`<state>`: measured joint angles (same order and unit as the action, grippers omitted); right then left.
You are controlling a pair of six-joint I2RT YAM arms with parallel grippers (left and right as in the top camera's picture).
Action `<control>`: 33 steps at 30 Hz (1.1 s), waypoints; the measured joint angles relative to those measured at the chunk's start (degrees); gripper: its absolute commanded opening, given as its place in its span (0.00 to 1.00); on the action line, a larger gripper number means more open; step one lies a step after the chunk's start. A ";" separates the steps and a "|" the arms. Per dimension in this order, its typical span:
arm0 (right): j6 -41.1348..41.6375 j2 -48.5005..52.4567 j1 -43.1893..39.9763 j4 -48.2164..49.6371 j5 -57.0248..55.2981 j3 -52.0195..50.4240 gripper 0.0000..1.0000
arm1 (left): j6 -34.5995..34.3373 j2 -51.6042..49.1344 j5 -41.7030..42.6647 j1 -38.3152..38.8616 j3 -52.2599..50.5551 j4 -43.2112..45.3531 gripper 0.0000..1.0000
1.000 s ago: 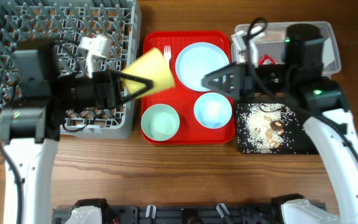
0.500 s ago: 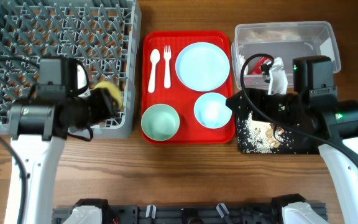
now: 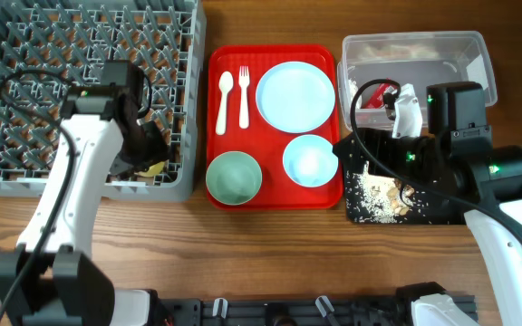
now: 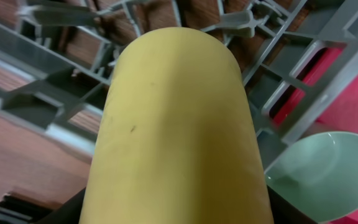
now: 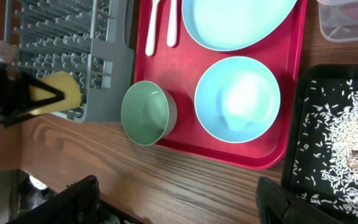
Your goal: Sort waste into correct bins and load items into the dishwasher rack
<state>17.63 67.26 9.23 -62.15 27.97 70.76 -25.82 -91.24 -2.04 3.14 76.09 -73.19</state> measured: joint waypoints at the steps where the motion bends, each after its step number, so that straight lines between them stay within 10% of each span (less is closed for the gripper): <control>1: 0.00 0.00 0.00 -0.02 0.00 0.00 0.81 | -0.04 -0.66 0.33 0.00 0.00 0.24 0.77; 4: 0.02 0.00 0.00 -0.02 0.00 0.00 0.81 | -0.07 -0.92 1.01 0.15 0.00 0.33 0.93; 18: -1.36 0.00 1.33 0.39 0.33 0.00 0.80 | 1.40 1.68 9.88 -2.43 4.46 -3.37 0.86; 33: 6.84 12.24 22.27 9.05 -11.80 0.00 0.47 | 7.98 29.68 14.14 -1.90 8.41 -1.92 1.00</control>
<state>24.47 79.50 31.51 -53.10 16.16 70.76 -17.85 -61.56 12.10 1.23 84.51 -75.11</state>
